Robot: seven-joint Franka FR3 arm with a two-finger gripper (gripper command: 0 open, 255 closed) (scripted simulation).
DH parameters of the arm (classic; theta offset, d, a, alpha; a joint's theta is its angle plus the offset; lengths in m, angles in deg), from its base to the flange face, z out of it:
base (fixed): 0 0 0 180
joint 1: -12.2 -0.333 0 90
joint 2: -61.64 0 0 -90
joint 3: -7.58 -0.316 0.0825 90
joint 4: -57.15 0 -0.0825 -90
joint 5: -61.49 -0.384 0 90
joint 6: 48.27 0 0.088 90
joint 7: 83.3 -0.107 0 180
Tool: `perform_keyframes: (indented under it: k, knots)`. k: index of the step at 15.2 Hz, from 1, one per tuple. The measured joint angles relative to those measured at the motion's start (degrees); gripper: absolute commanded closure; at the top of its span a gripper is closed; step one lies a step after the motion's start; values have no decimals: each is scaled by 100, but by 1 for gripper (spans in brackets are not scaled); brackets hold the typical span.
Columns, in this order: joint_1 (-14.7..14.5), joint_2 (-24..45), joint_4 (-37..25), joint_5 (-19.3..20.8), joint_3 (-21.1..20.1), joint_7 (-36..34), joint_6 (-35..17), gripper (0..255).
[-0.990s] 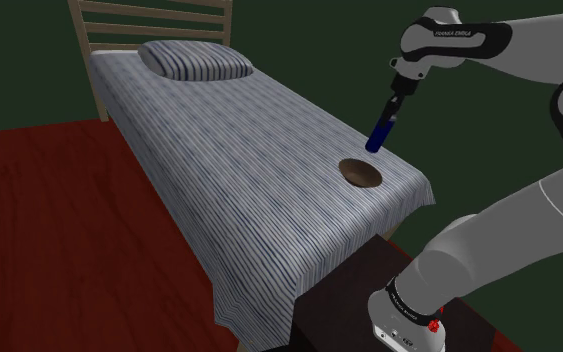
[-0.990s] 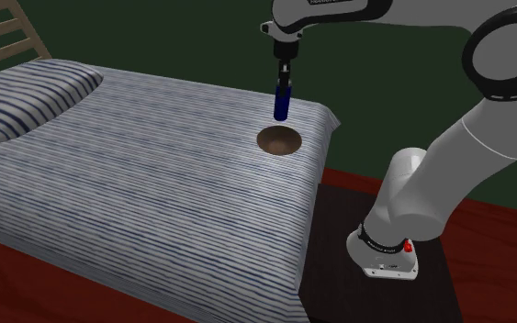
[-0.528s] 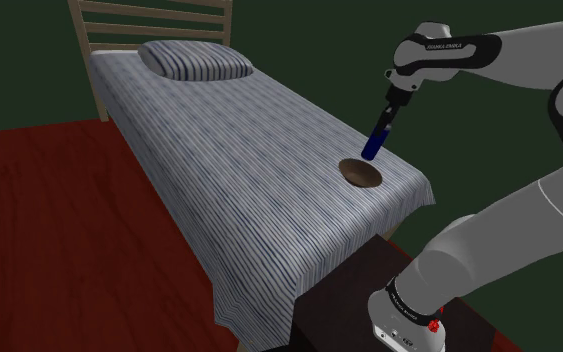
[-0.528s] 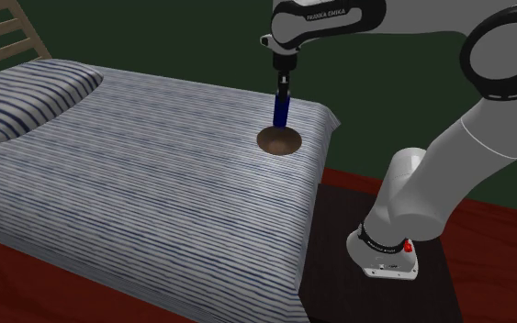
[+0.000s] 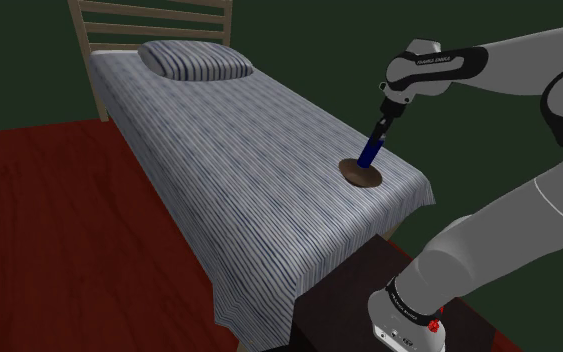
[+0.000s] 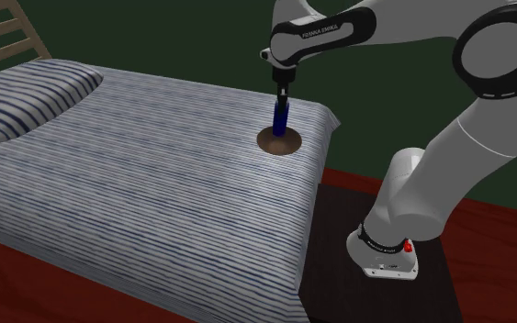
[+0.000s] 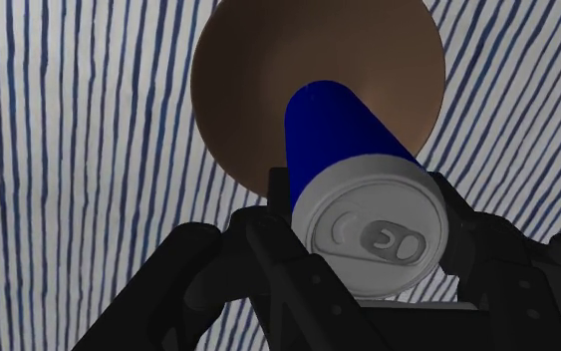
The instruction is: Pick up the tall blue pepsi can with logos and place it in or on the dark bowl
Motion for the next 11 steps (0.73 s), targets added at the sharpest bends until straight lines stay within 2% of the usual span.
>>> perform_keyframes:
  k: [5, 11]
  knots:
    - [-1, 126, 243, -40, 45, 36, -358, 255]
    - [1, 140, 295, -42, 53, 43, -425, 255]
